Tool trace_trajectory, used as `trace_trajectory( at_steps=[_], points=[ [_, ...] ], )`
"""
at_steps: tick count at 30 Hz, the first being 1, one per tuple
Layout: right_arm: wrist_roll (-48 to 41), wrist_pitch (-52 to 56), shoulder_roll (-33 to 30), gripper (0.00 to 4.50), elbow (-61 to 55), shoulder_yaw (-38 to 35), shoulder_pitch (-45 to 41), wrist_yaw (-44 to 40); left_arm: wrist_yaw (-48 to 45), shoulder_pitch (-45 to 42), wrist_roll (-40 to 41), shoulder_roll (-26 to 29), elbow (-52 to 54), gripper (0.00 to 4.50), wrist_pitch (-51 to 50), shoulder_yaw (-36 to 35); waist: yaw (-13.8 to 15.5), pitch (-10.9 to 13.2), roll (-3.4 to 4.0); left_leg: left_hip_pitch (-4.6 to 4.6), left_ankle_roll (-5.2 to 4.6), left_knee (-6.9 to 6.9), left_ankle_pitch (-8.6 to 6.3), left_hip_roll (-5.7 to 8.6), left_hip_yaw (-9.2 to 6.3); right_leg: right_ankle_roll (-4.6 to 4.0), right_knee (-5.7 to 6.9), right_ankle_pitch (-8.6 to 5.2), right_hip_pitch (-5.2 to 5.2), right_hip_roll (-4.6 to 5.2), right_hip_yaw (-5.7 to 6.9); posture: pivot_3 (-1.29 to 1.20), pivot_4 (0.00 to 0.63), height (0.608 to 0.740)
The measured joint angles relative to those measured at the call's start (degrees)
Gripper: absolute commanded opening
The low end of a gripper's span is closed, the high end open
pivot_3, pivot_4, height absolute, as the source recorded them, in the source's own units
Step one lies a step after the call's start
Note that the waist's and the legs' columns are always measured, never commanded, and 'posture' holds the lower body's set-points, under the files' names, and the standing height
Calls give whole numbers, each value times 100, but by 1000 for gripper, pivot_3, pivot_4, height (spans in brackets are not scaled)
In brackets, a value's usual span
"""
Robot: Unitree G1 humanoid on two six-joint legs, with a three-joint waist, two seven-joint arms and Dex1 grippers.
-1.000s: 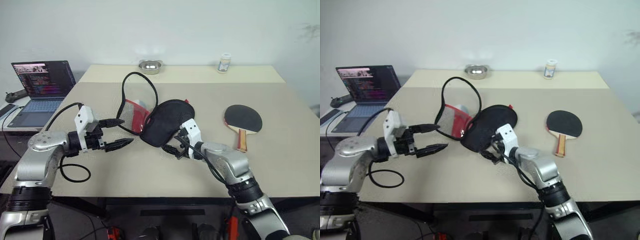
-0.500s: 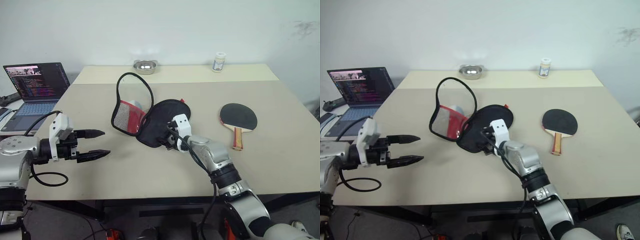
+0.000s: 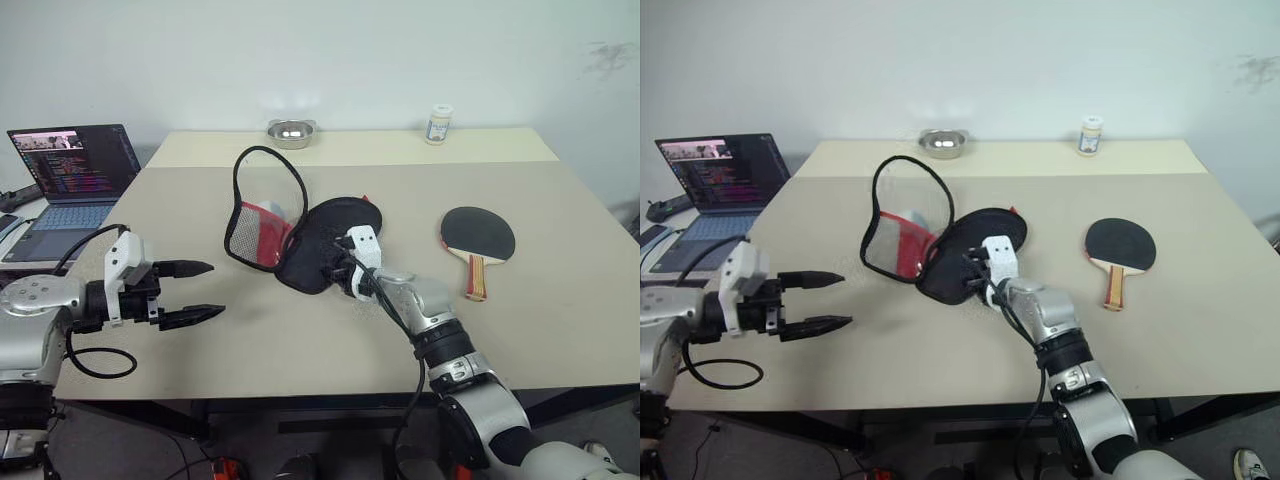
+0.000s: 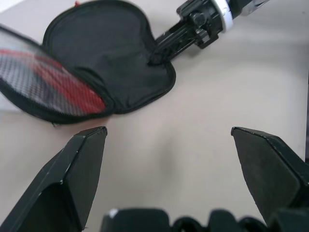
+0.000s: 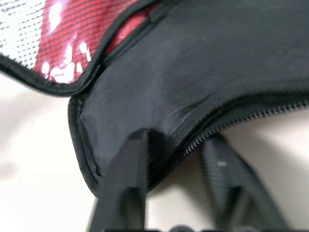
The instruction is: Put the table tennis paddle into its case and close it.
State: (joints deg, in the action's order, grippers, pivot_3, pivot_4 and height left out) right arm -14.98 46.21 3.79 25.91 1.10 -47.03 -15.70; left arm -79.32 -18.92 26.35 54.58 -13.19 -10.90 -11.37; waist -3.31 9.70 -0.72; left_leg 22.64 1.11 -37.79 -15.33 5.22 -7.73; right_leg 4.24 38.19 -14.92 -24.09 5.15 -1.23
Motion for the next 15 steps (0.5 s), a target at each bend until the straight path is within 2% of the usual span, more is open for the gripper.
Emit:
trace_trajectory(
  at_steps=[1,10,15],
  points=[
    [-54,121,-37,14,-58,-72,-1,-2,12,-45,0,-34,23,4500,-24,19,0,0,0,1,0,0,0,0,0,0,1,0,0,0,0,0,150,740],
    [-352,820,-446,14,-719,-543,59,58,89,-247,19,-265,274,4500,-205,216,-1,0,0,20,4,-4,3,1,7,0,20,0,-2,1,-7,0,150,740],
    [-505,1335,-937,14,-1063,-624,150,-93,-12,-252,20,-355,351,4500,-195,294,2,0,0,21,-4,-8,-2,2,14,0,37,0,-9,2,-9,0,150,740]
  ],
)
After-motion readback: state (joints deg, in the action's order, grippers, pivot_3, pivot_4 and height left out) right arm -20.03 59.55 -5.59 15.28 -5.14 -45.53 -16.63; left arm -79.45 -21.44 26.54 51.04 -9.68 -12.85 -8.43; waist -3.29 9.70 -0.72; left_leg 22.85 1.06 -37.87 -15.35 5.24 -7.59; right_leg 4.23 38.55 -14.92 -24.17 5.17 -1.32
